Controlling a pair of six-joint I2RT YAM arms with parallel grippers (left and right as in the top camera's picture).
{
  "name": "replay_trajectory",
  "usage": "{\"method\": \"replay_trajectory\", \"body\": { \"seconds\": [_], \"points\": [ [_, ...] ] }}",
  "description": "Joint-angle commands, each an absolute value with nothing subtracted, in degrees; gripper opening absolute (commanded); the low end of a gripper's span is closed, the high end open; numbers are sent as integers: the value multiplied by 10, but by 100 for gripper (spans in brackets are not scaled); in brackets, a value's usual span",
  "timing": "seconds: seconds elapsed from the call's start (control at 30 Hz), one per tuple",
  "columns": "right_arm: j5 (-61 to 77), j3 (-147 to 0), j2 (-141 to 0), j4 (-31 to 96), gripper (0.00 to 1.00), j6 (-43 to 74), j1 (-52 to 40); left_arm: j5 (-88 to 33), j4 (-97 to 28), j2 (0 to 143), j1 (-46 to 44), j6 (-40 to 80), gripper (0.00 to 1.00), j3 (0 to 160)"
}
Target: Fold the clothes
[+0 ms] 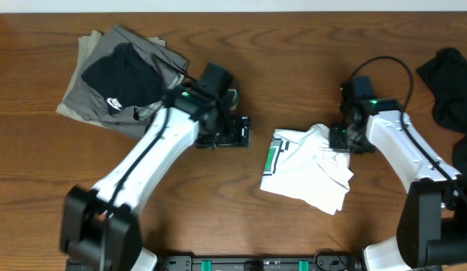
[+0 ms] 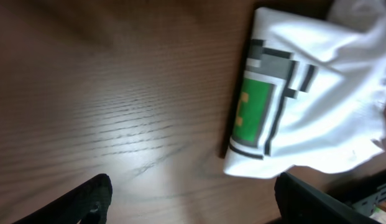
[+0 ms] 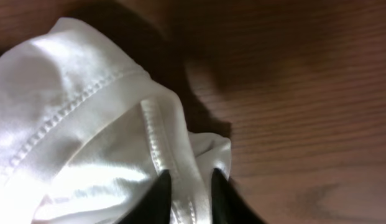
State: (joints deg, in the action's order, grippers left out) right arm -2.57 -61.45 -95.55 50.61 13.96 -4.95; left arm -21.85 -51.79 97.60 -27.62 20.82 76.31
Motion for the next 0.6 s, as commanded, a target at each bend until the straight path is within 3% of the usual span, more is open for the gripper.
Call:
{"method": "replay_trajectory", "body": {
  "seconds": [0.0,0.17,0.27,0.57],
  "points": [
    [76,-628,-903,510,24,85,-36,-254,-500,1014,-281,232,85,758],
    [171,-628,-817,513,34,59,-35,-327,-425,1054,-281,211,86,758],
    [191,-628,-800,525,20,59,-41,-353,-396,1078,-281,211,94,758],
    [199,-560,-886,481,11,93,-57,-463,-357,1142,-281,197,95,758]
  ]
}}
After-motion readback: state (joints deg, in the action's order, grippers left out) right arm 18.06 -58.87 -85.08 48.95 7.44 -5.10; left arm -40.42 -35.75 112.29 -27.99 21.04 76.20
